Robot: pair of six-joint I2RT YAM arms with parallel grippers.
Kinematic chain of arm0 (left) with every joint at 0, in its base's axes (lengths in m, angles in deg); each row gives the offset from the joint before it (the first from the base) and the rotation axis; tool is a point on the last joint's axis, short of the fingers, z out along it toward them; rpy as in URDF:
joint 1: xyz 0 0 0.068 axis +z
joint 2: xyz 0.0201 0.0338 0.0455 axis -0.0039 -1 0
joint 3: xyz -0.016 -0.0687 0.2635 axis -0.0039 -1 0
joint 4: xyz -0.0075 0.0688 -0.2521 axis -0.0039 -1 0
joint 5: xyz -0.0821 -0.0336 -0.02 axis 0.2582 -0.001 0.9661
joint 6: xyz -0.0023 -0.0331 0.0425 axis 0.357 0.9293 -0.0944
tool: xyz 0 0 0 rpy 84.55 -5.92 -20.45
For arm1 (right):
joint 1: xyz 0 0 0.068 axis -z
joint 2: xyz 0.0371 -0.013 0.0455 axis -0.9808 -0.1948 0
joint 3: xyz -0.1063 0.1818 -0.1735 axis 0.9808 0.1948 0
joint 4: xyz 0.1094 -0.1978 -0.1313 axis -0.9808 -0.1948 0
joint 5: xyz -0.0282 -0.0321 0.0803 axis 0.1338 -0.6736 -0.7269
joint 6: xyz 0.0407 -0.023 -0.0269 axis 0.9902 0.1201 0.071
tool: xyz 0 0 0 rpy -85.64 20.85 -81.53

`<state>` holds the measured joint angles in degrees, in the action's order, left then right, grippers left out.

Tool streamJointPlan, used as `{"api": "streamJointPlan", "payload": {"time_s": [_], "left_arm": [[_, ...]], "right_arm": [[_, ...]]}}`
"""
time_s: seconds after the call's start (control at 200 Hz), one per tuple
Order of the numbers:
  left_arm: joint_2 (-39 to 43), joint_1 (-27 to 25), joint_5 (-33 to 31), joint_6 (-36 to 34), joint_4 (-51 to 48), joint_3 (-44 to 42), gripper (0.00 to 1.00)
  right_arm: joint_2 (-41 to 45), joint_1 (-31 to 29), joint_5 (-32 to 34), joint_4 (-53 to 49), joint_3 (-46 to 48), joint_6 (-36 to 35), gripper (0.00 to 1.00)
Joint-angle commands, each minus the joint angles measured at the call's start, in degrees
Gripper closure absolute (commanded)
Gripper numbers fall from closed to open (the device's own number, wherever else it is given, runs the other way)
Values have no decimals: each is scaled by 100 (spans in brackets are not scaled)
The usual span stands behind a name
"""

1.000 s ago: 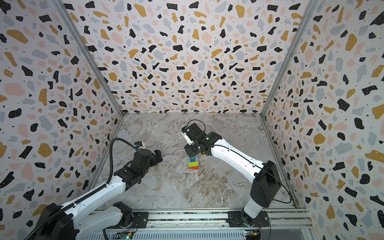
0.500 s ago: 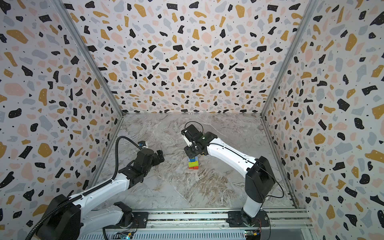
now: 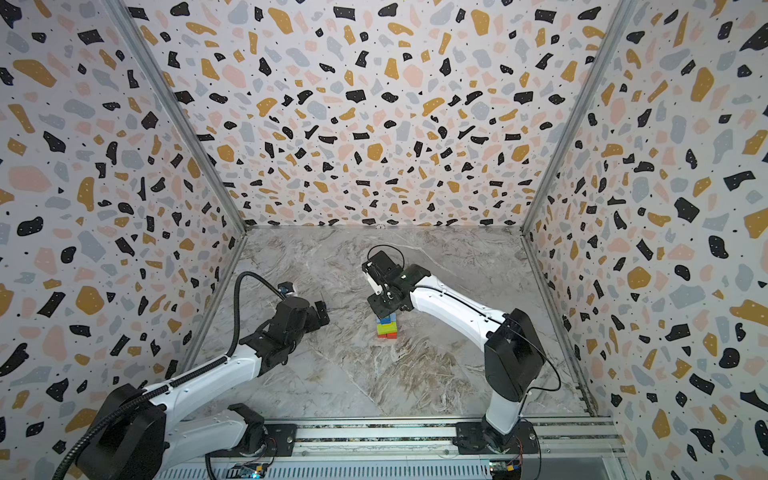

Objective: Build the wood block tower
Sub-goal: 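Lower the lime-green cylinder onto the green 2 cube and open the right gripper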

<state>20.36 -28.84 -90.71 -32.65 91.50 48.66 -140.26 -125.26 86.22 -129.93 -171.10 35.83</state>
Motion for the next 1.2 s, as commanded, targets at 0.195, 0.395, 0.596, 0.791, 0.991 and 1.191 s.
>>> {"api": "streamJointPlan", "payload": {"time_s": [0.195, 0.395, 0.596, 0.791, 0.991, 1.191], "left_arm": [[-42, -20, -53, -77, 184, -32, 0], [-59, -15, -47, -69, 179, -18, 0], [-60, -25, -43, -69, 171, -27, 0], [-85, -22, -34, -60, 170, -10, 0], [-93, -20, -41, -68, 171, -3, 0], [-111, -24, -19, -62, 166, 8, 0]], "right_arm": [[249, 27, 12, -15, 180, -40, 76], [229, 27, -28, 30, 203, -44, 76], [207, 36, -46, 41, 182, -40, 76], [166, 33, -72, 47, 165, -43, 76], [193, 36, -71, 47, 192, -40, 76], [236, 36, -118, 80, 239, -30, 73]]}}
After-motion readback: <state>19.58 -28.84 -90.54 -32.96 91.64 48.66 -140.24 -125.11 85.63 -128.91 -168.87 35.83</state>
